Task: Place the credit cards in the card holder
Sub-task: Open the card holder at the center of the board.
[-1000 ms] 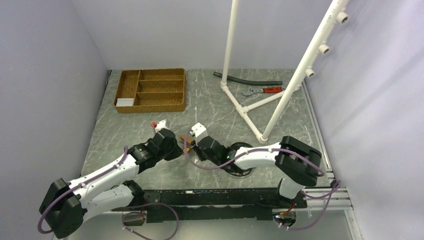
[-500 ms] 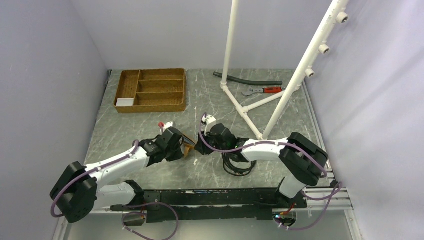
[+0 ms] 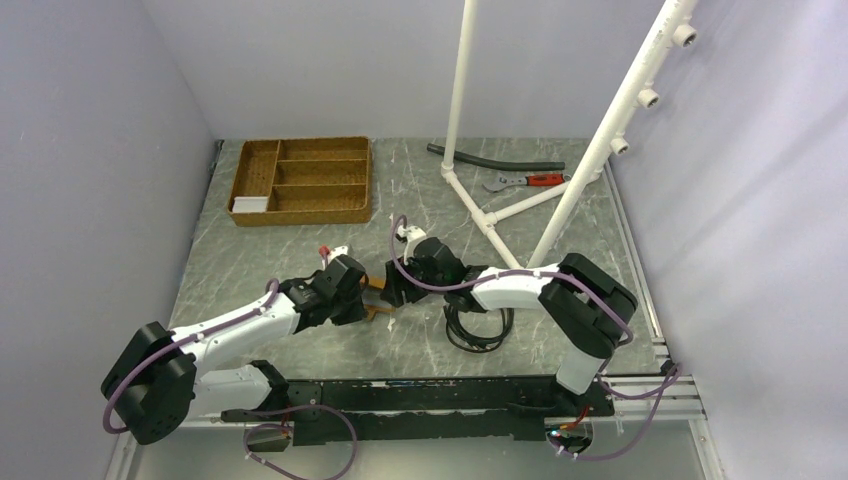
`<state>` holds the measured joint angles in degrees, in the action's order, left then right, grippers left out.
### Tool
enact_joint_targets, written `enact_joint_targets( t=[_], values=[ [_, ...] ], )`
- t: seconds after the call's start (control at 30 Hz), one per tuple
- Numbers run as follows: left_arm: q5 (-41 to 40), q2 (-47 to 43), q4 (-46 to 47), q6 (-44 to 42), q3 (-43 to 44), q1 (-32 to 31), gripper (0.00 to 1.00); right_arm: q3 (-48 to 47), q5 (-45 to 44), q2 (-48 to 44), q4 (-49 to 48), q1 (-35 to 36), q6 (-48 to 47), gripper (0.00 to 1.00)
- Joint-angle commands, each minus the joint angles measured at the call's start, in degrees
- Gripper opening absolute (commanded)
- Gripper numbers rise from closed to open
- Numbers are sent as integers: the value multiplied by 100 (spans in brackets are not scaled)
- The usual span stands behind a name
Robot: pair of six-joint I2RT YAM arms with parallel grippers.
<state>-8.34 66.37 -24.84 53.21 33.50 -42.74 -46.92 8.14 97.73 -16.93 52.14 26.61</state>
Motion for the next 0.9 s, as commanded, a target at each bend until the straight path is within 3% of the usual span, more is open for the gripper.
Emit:
enact_joint_targets(
  t=[0.0, 0.07, 0.2, 0.3, 0.53, 0.67, 0.7, 0.77, 0.87],
  values=[
    [57, -23, -75, -33, 33, -16, 0, -299, -90, 111, -45, -34, 176, 60],
    [57, -35, -105, -17, 22, -19, 0, -333, -362, 144, -34, -92, 317, 49],
    [-22, -4, -254, 134, 21, -22, 0, -423, -573, 217, -52, -320, 765, 14],
    [-168, 92, -461, 283, 62, -22, 0, -439, -435, 245, -100, -516, 1196, 0],
    [-478, 333, -885, 440, 233, -9, 0, 22, 272, -38, -214, -947, 2254, 0],
    [-296, 357, -694, 66, 290, -10, 0, 375, 461, -337, -299, -961, 1992, 0],
    [-234, 371, -671, -70, 342, -14, 0, 485, 769, -388, -519, -956, 1653, 9],
    [-141, 408, -670, -307, 475, -7, 0, 569, 1355, -455, -604, -832, 596, 39],
    [-207, 429, -814, -422, 624, -10, 0, 542, 544, -611, -172, -107, -1158, 77]
  ],
)
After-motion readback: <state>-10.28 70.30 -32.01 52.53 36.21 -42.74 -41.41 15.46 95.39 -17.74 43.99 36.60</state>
